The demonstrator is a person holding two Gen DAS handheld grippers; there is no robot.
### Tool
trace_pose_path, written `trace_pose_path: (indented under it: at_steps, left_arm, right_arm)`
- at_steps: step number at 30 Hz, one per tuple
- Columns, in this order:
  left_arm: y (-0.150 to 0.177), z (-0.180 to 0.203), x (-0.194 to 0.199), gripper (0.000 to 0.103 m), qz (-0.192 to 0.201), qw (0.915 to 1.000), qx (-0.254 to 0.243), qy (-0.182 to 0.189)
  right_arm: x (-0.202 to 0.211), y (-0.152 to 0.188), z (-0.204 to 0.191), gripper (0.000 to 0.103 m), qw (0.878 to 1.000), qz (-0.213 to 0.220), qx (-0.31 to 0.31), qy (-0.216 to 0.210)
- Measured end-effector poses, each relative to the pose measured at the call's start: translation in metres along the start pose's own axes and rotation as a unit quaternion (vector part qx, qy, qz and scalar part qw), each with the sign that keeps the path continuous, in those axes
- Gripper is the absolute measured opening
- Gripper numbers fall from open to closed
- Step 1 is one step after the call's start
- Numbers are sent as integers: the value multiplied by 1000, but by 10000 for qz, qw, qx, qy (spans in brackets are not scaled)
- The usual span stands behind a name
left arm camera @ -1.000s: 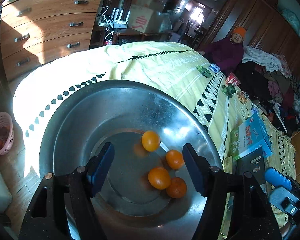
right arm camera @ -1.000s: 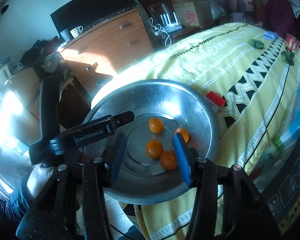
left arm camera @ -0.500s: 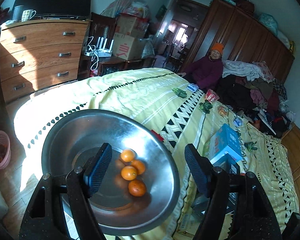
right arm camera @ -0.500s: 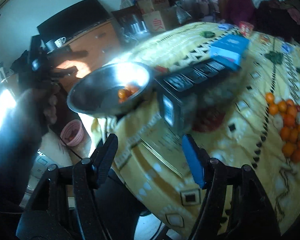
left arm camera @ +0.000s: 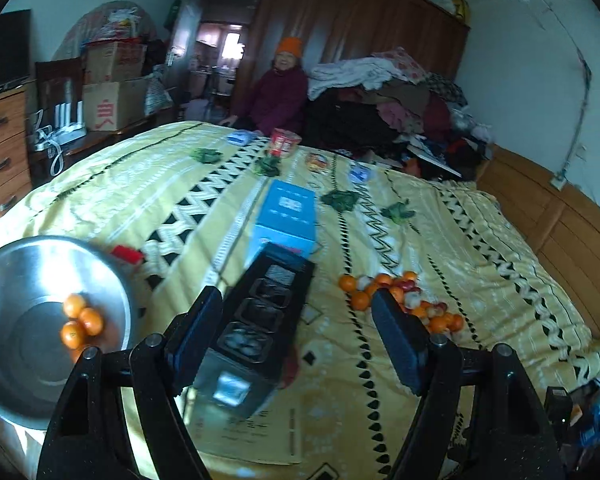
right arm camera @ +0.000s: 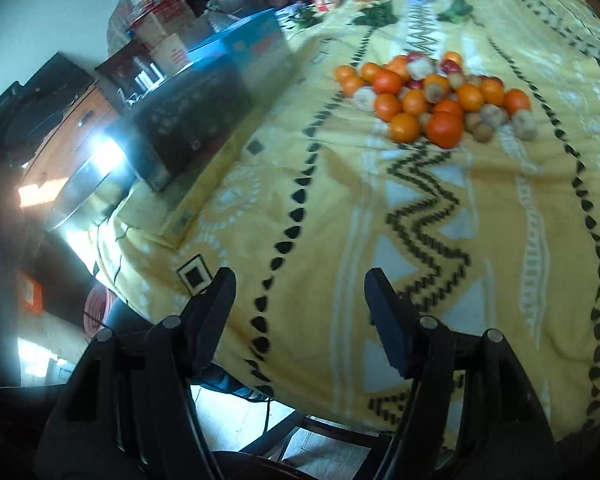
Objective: Organize fruits
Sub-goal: 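Move both open tools back over the fruit pile on the bed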
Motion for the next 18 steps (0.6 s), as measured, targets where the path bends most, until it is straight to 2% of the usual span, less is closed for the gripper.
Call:
trace_pose_path:
  at_steps: [6,9,14,18]
  left_arm:
    - [12,98,-34,78,-322,9931,-781,811]
    - [28,131,-75,78,-810,9863,-929,1097]
    - [69,170,-160,64,-1754,9691,-1151,1296]
    - [100,190,-209,58,-2196,9577,-1272,1354]
  right_arm:
    - [16,8,36,68,9993,226,-302,41]
    - [21,11,54,68,9986,268,-457,54]
    - [25,12,81,68,9973,322,-663,67]
    - [25,13,103,68,9953,332,-901,96]
Point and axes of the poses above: each gripper's, at about its wrist camera, not at the fingertips, and x roughly against the way its jaws point, z to its right, y to its underside, the point moved 2 cm from there along -x, roughly the way its jaws point, and after that the axes turned 7 degrees about -y, right-handed, at the moved point
